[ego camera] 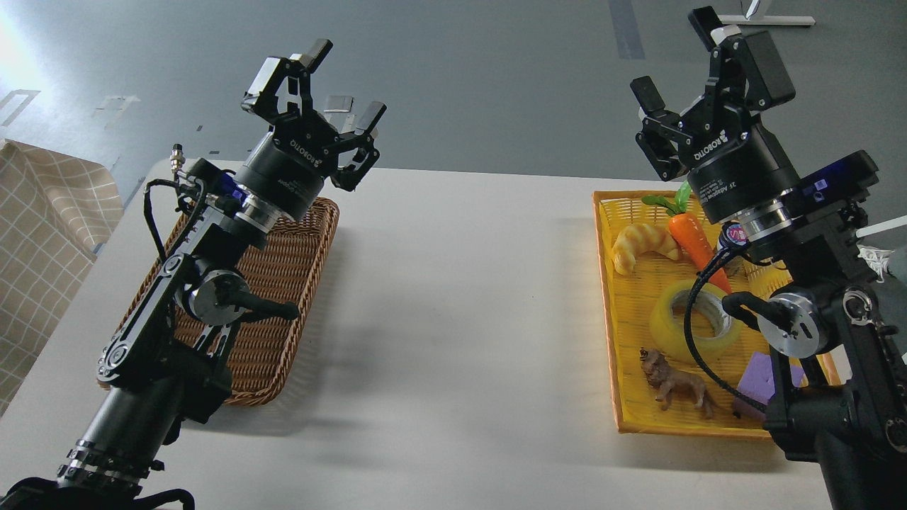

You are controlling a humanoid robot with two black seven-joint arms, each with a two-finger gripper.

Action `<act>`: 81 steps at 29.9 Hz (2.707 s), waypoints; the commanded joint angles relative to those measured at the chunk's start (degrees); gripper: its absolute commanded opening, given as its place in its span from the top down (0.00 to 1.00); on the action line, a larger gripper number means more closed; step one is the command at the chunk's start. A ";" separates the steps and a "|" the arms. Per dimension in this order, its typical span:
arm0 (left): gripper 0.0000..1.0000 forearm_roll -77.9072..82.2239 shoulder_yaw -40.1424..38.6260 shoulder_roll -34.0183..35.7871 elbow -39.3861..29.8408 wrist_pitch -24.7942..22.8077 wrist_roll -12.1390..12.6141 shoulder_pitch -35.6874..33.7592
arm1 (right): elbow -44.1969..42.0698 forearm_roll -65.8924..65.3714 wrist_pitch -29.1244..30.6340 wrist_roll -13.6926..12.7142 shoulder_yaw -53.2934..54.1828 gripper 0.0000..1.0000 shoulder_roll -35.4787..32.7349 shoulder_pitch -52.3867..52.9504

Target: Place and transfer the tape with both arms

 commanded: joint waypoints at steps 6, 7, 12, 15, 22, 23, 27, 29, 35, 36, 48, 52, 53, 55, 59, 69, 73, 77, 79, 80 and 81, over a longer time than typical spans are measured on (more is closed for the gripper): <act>0.02 0.00 -0.13 -0.09 0.00 0.01 0.00 -0.03 | 0.08 0.01 0.00 -0.01 0.01 0.00 0.00 0.00; 0.02 0.00 -0.13 -0.09 0.00 0.01 0.00 0.06 | 0.08 0.01 0.00 -0.01 0.01 0.00 0.00 0.00; 0.02 0.00 -0.22 -0.09 0.00 0.01 0.00 0.06 | 0.07 0.01 0.00 -0.01 0.01 0.00 0.00 -0.09; 0.02 0.00 -0.22 -0.09 0.00 0.01 -0.09 0.06 | -0.01 -0.07 0.00 -0.01 0.10 0.00 0.00 -0.09; 0.02 -0.09 -0.22 0.26 0.09 -0.08 -0.09 -0.03 | 0.08 -0.16 0.00 0.17 0.19 0.00 0.00 -0.44; 0.02 -0.09 -0.31 0.26 0.00 -0.08 -0.09 -0.03 | 0.16 -0.16 0.00 0.43 0.27 0.00 0.00 -0.44; 0.02 -0.18 -0.48 0.26 0.00 -0.08 -0.09 -0.03 | 2.36 -0.16 0.00 0.96 0.36 0.00 -0.61 -0.53; 0.02 -0.18 -0.48 0.26 0.09 -0.08 -0.09 0.06 | 3.24 -0.16 0.00 1.14 0.27 0.00 -3.77 -0.53; 0.02 -0.18 -0.57 0.17 0.09 0.01 -0.09 0.15 | 3.68 -1.04 0.09 1.14 -0.17 0.00 -14.92 -0.70; 0.02 -0.18 -0.57 0.17 0.09 0.01 -0.09 0.15 | 3.68 -1.91 0.00 1.22 -0.25 0.00 -16.51 -0.88; 0.02 -0.09 -0.57 0.35 0.09 0.10 -0.09 0.67 | 6.05 -31.88 -0.26 2.98 0.10 0.00 -25.74 -4.39; 0.02 -0.09 -0.66 0.53 0.09 0.10 -0.09 1.29 | 6.84 -32.16 0.09 11.21 0.27 0.00 -32.94 -6.41; 0.02 -0.09 -0.66 0.53 0.09 0.10 -0.09 1.38 | 6.93 -32.07 0.00 12.55 0.62 0.00 -33.31 -6.59; 0.02 -0.09 -0.57 0.53 0.09 0.10 -0.09 1.47 | 7.11 -32.07 0.09 14.49 1.06 0.00 -34.01 -7.21; 0.02 -0.09 -0.57 0.53 0.09 0.10 0.00 1.55 | 7.20 -31.98 0.18 15.55 6.32 0.00 -35.24 -14.48; 0.02 0.09 -0.57 0.26 -0.08 0.18 -0.09 1.55 | 5.37 -31.89 2.29 24.74 20.57 0.00 -43.20 -28.83; 0.02 0.09 -0.57 0.35 0.00 0.18 0.00 1.55 | 3.50 -33.12 3.25 24.74 19.87 0.00 -39.90 -29.88; 0.02 0.09 -0.57 0.00 -0.08 0.97 0.00 1.64 | 3.50 -40.83 3.34 21.02 16.98 0.00 -42.45 -31.38; 0.02 0.09 -0.48 -0.18 0.00 1.32 -0.09 1.82 | 3.59 -44.44 2.99 18.64 16.62 0.00 -41.49 -31.29; 0.02 0.09 -0.48 -0.18 0.00 1.41 -0.09 1.82 | 3.59 -45.42 2.82 17.93 16.62 0.00 -40.96 -31.20; 0.02 0.09 -0.48 -0.18 0.00 1.50 -0.09 1.82 | 3.59 -46.47 2.82 17.14 16.53 0.00 -40.43 -31.20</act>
